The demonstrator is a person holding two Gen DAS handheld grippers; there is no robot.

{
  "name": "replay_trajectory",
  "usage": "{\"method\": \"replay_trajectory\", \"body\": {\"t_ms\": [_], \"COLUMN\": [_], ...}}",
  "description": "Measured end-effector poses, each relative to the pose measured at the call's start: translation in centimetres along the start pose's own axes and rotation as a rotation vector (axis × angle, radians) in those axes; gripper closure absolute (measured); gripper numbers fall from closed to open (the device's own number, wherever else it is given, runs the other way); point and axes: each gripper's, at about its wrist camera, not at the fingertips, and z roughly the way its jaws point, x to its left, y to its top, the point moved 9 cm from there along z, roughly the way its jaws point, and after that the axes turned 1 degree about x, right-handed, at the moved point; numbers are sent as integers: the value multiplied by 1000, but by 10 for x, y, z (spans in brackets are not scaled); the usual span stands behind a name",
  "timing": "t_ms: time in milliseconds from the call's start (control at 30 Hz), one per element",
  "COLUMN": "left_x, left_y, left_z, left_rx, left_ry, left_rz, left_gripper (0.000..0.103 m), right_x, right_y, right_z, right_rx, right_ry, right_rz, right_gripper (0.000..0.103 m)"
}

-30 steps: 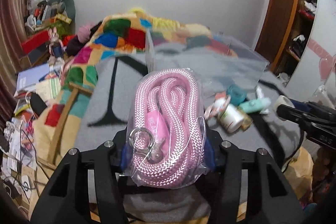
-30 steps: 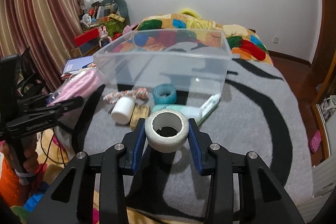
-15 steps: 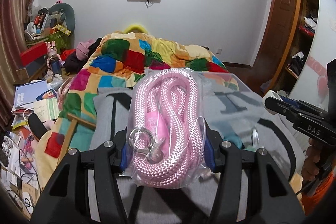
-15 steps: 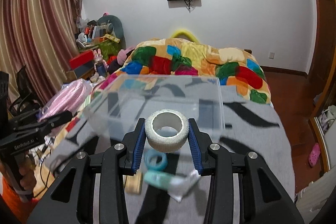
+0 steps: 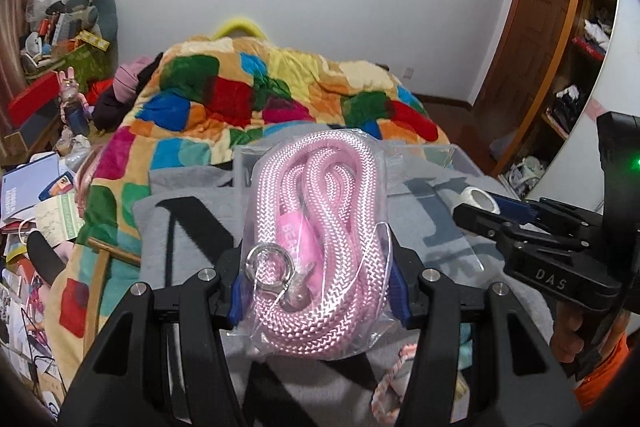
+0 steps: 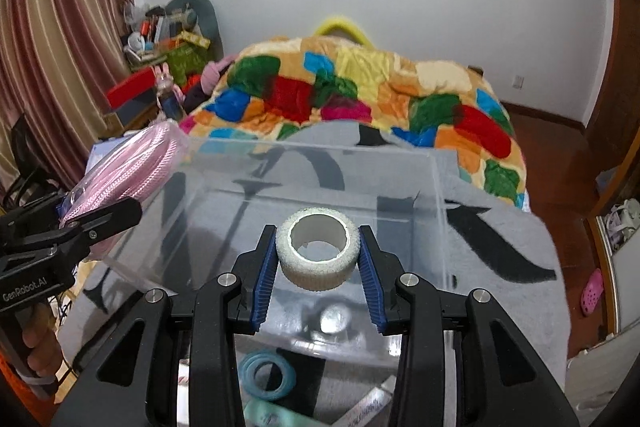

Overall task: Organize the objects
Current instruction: 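Carry both held items into the clear plastic box and open both tools, then grasp the white toothpaste tube with the right tool while the left tool grasps the braided rope toy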

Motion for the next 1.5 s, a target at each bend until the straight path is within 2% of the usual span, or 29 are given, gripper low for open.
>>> {"method": "replay_trajectory", "body": {"t_ms": [267, 433, 533, 667, 700, 867, 1033, 1133, 1200, 1400, 1500], "left_x": [-7, -12, -13, -13, -14, -15, -21, -25, -28, -41, -52], "left_y": [-6, -7, -6, -5, -5, -7, -21, -37, -49, -81, -87], "left_z": [30, 32, 27, 13, 9, -17, -33, -35, -35, -29, -19], "left_rx": [75, 79, 63, 32, 24, -28, -35, -13, -2, 37, 66], "left_ry": [-3, 12, 14, 34, 38, 57, 50, 44, 40, -1, -26], "left_rz": [12, 41, 50, 65, 67, 76, 93, 110, 119, 144, 166], "left_gripper": [48, 46, 45, 37, 36, 12, 6, 6, 6, 6, 14], "right_x": [-4, -1, 0, 3, 3, -1, -9, -16, -19, -25, -33], "right_y": [-6, -11, -14, -16, -15, -16, -28, -42, -50, -81, -94], "right_z": [36, 45, 44, 33, 27, -3, -29, -42, -50, -54, -45], "right_rx": [85, 114, 119, 101, 90, 33, 5, -10, -30, -19, 13], "right_ry": [-1, -9, -2, 13, 12, 16, 28, 21, -17, -41, -56], "right_rz": [-1, -30, -39, -46, -46, -40, -19, -7, -20, -2, 13], "right_gripper": [67, 67, 59, 54, 49, 42, 40, 38, 37, 37, 37]}}
